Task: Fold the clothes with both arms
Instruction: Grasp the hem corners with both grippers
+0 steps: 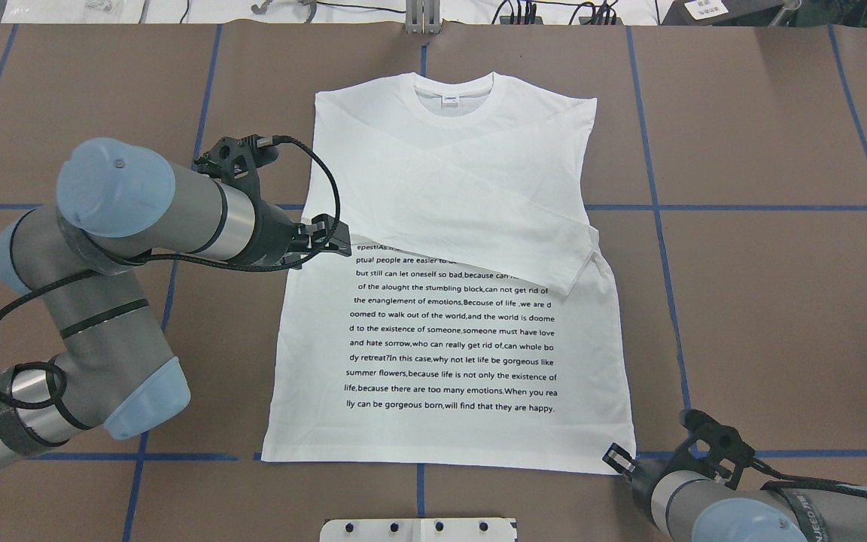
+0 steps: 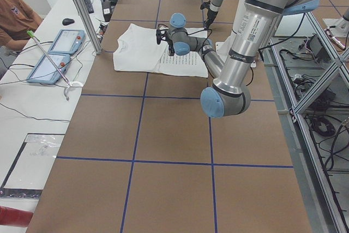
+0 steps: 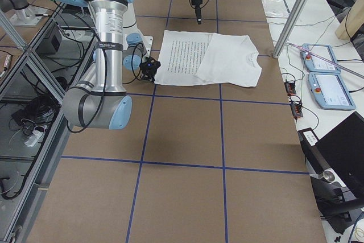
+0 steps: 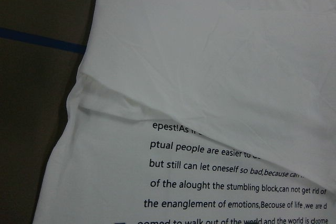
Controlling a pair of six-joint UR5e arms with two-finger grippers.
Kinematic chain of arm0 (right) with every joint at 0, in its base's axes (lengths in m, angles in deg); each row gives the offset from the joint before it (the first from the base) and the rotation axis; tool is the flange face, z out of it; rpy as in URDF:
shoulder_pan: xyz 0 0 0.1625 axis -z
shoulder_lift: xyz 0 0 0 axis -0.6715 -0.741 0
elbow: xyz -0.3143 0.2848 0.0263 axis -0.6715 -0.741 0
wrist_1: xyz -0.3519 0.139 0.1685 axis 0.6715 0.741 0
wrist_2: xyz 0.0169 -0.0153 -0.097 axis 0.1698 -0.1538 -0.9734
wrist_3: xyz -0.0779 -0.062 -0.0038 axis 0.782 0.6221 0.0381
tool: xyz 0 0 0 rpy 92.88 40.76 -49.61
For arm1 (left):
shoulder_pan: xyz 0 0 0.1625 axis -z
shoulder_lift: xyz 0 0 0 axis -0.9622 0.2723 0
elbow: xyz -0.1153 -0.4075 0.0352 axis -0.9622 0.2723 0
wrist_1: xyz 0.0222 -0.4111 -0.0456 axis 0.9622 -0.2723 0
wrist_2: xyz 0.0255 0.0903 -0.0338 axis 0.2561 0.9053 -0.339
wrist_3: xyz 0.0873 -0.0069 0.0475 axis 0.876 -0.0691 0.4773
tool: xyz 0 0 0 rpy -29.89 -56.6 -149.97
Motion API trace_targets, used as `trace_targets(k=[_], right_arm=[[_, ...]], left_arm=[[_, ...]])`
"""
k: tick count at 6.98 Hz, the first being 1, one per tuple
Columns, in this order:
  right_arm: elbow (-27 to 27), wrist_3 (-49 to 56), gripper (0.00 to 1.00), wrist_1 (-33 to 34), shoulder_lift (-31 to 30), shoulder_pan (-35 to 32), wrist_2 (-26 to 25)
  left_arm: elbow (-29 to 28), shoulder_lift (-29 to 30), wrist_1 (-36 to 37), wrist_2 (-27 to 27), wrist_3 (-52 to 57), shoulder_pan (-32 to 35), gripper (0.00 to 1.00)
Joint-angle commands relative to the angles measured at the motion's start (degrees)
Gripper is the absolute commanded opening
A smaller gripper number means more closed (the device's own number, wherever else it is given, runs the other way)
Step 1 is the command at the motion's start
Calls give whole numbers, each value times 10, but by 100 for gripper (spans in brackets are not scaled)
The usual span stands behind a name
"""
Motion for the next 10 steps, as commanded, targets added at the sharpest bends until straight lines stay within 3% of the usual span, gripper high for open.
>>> trace_targets(k=[1, 2, 3, 4, 5, 6, 8, 10], right_arm=[[9, 0, 0, -1, -1, -3, 4], [20, 1, 0, 0, -5, -3, 5], [25, 1, 0, 0, -5, -4, 5], [26, 1, 0, 0, -6, -4, 5], [26, 1, 0, 0, -6, -4, 5], [26, 3, 0, 0, -6, -4, 8], [26, 2, 0, -1, -5, -5, 11], [31, 2, 0, -1, -4, -10, 10]], left_arm=[[10, -12, 2, 6, -29, -2, 83], [34, -35, 5, 14, -78, -14, 83], [80, -90, 11, 89, -112, -71, 83], [143, -132, 72, 133, -122, -113, 83], [167, -133, 133, 165, -173, -150, 83], [167, -137, 154, 226, -219, -211, 83], [157, -151, 176, 241, -299, -282, 82], [121, -147, 176, 246, -304, -292, 78]])
